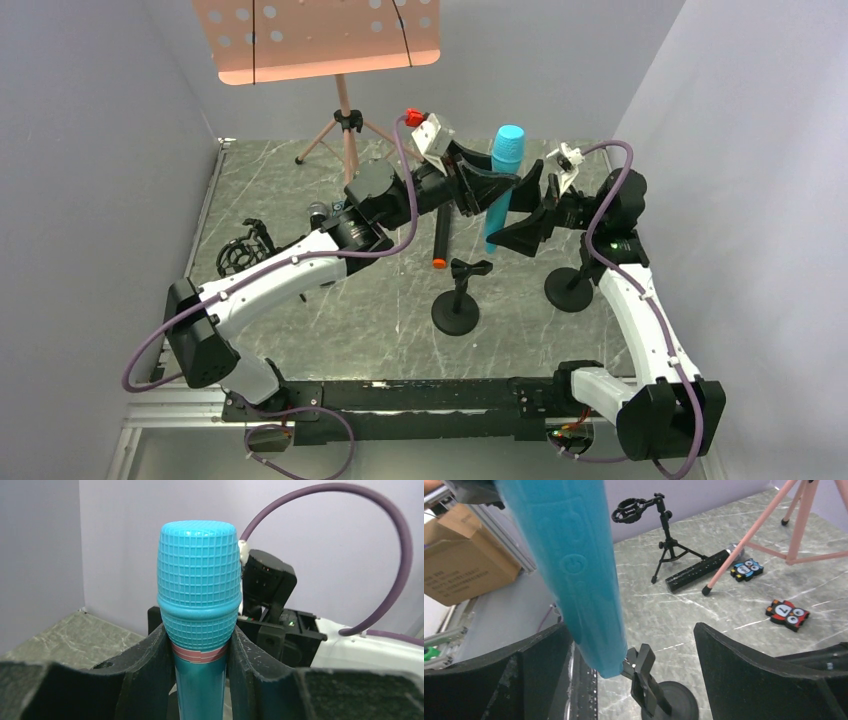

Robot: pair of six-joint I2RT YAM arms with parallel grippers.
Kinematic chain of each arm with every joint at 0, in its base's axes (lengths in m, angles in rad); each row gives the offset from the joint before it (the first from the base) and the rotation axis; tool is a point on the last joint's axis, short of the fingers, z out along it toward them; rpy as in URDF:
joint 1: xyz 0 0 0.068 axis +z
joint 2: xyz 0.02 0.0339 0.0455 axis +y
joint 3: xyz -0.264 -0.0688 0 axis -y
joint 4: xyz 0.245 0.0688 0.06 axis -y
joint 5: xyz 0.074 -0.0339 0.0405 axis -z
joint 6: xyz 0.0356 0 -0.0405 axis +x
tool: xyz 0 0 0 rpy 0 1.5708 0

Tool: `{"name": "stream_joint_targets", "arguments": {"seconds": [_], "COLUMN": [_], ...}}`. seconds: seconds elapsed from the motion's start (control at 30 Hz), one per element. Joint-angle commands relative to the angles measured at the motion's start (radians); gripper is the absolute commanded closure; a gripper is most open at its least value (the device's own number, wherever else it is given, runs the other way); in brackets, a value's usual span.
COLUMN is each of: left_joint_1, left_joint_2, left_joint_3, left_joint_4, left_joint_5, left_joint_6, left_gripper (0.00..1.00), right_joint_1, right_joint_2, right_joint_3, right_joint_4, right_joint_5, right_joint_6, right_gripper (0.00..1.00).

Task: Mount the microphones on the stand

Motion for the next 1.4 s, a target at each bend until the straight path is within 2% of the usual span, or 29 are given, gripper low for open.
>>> {"name": "stream_joint_targets", "arguments": {"seconds": [0.0, 0.2, 0.47, 0.6, 0.63, 0.7, 0.8, 0.97, 1.03, 1.2, 1.37], "left_joint_1": [-0.012, -0.016, -0.017, -0.016, -0.016, -0.016, -0.016, -0.013, -0.010, 0.013, 0.058], "left_joint_2": [0.012, 0.035, 0.043, 0.034, 0.032, 0.026, 0.010, -0.035, -0.068, -0.178, -0.327], "left_joint_3": [0.070, 0.086, 0.083, 0.076, 0.073, 0.068, 0.060, 0.044, 0.019, -0.082, -0.198], "left_joint_4": [0.099, 0.114, 0.125, 0.123, 0.123, 0.119, 0.096, 0.015, -0.016, -0.151, -0.366], "left_joint_5": [0.014, 0.013, 0.030, 0.059, 0.065, 0.080, 0.105, 0.151, 0.166, 0.150, 0.200], "left_joint_6": [-0.023, -0.029, -0.043, -0.046, -0.048, -0.053, -0.054, -0.008, 0.028, 0.113, 0.275], "left_gripper": [1.00, 1.00, 1.00, 1.00, 0.97, 0.84, 0.59, 0.14, 0.03, 0.01, 0.01], "right_joint_1": [0.021, 0.032, 0.034, 0.034, 0.034, 0.033, 0.028, -0.006, -0.016, -0.054, -0.157], "right_joint_2": [-0.012, -0.021, -0.025, -0.039, -0.041, -0.047, -0.059, -0.068, -0.072, -0.092, -0.074], "right_joint_3": [-0.051, -0.076, -0.078, -0.083, -0.083, -0.082, -0.074, -0.034, -0.020, 0.010, 0.067], "right_joint_4": [0.320, 0.323, 0.344, 0.327, 0.314, 0.280, 0.188, -0.068, -0.179, -0.408, -0.837], "right_joint_5": [-0.007, -0.008, -0.024, -0.044, -0.050, -0.061, -0.071, -0.077, -0.078, -0.089, -0.107], "right_joint_6": [0.260, 0.264, 0.271, 0.243, 0.230, 0.202, 0.121, -0.153, -0.264, -0.482, -0.968], "right_gripper": [0.04, 0.23, 0.68, 0.81, 0.82, 0.85, 0.87, 0.89, 0.90, 0.91, 0.91]}}
